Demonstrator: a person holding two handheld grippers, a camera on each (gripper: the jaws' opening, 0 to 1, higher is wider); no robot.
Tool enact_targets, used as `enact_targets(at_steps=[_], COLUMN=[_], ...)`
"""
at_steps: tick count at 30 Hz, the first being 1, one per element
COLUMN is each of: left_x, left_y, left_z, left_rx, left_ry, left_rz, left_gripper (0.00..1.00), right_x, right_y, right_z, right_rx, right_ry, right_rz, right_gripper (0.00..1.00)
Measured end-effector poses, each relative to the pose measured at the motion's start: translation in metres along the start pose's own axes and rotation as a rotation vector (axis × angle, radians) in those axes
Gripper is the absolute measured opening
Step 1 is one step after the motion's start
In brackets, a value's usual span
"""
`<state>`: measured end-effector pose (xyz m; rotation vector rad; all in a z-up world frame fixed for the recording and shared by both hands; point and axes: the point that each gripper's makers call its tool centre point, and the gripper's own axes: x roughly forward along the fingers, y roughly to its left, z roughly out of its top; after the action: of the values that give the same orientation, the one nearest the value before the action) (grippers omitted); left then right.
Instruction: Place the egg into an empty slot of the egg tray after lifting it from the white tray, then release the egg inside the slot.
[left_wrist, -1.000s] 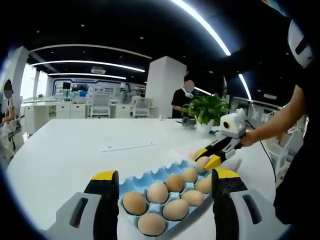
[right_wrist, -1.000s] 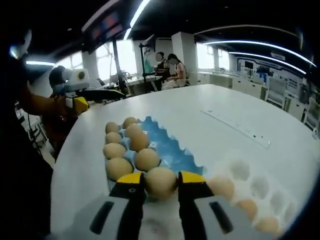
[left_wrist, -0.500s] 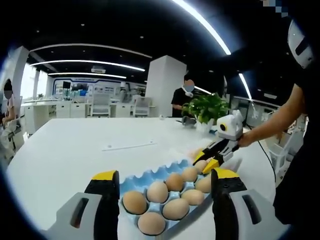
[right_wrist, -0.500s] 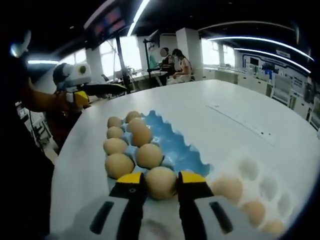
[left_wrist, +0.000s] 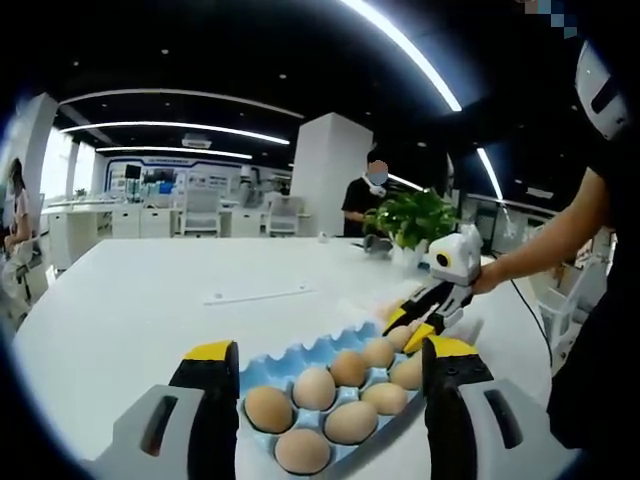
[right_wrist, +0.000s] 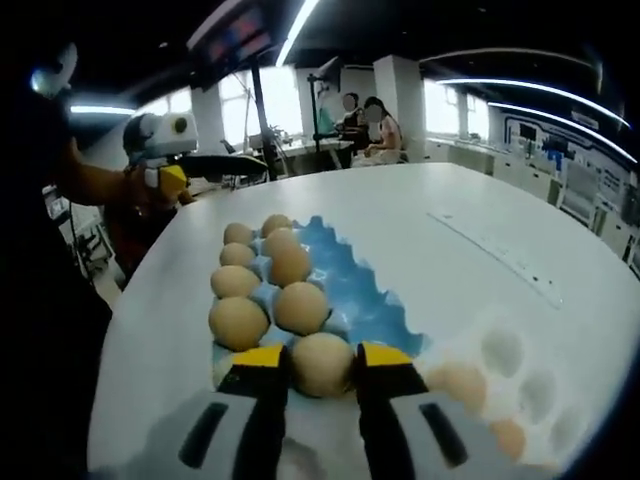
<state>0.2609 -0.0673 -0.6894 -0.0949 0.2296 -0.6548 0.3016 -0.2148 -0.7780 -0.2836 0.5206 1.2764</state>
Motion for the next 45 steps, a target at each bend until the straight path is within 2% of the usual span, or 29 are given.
enact_targets(at_steps=[10, 13, 16, 17, 20, 22, 29, 32, 36, 39, 40, 43, 45], left_x=[0.000, 0.001, 0.002, 0.002, 0.003, 0.003, 0.003, 0.003, 0.003, 0.002, 0.002, 0.003, 0.003], left_y=[-0.001, -0.001, -0.003, -0.003, -0.003, -0.003, -0.001, -0.001, -0.002, 0.001, 0.001, 0.000, 0.001], left_z=[0.002, 0.004, 0.004, 0.003, 0.004, 0.005, 0.006, 0.005, 0.006, 0.005, 0.005, 0.004, 0.004], left_rx=[0.005, 0.008, 0.009, 0.011, 0.007, 0.009, 0.010, 0.008, 0.008, 0.004, 0.003, 0.002, 0.002], left_ry=[-0.005, -0.014, -0.013, -0.011, -0.017, -0.016, -0.017, -0.015, -0.015, -0.013, -0.013, -0.010, -0.011], left_rz=[-0.002, -0.003, -0.010, -0.010, -0.011, -0.012, -0.011, -0.010, -0.011, -0.006, -0.006, -0.007, -0.005], left_gripper=[0.76, 0.75, 0.75, 0.75, 0.76, 0.76, 0.76, 0.76, 0.76, 0.76, 0.75, 0.75, 0.75], right_x=[-0.005, -0.012, -0.024, -0.030, -0.045, -0.052, -0.051, -0.049, -0.046, -0.042, -0.040, -0.037, -0.038], right_y=[0.002, -0.002, -0.013, -0.023, -0.045, -0.059, -0.068, -0.070, -0.074, -0.077, -0.076, -0.075, -0.077], right_z=[0.000, 0.002, 0.016, 0.021, 0.025, 0.020, 0.003, -0.004, -0.006, -0.012, -0.011, -0.014, -0.013], right_rx=[0.002, 0.042, 0.069, 0.073, 0.096, 0.099, 0.098, 0.089, 0.092, 0.071, 0.007, -0.035, 0.008], right_ry=[0.003, -0.005, -0.080, -0.103, -0.139, -0.129, -0.073, -0.055, -0.053, -0.022, -0.017, 0.022, 0.013], right_rz=[-0.009, -0.027, -0.083, -0.128, -0.207, -0.254, -0.293, -0.293, -0.296, -0.296, -0.287, -0.288, -0.278], right_gripper=[0.28, 0.30, 0.30, 0.30, 0.30, 0.30, 0.29, 0.29, 0.28, 0.28, 0.28, 0.28, 0.28])
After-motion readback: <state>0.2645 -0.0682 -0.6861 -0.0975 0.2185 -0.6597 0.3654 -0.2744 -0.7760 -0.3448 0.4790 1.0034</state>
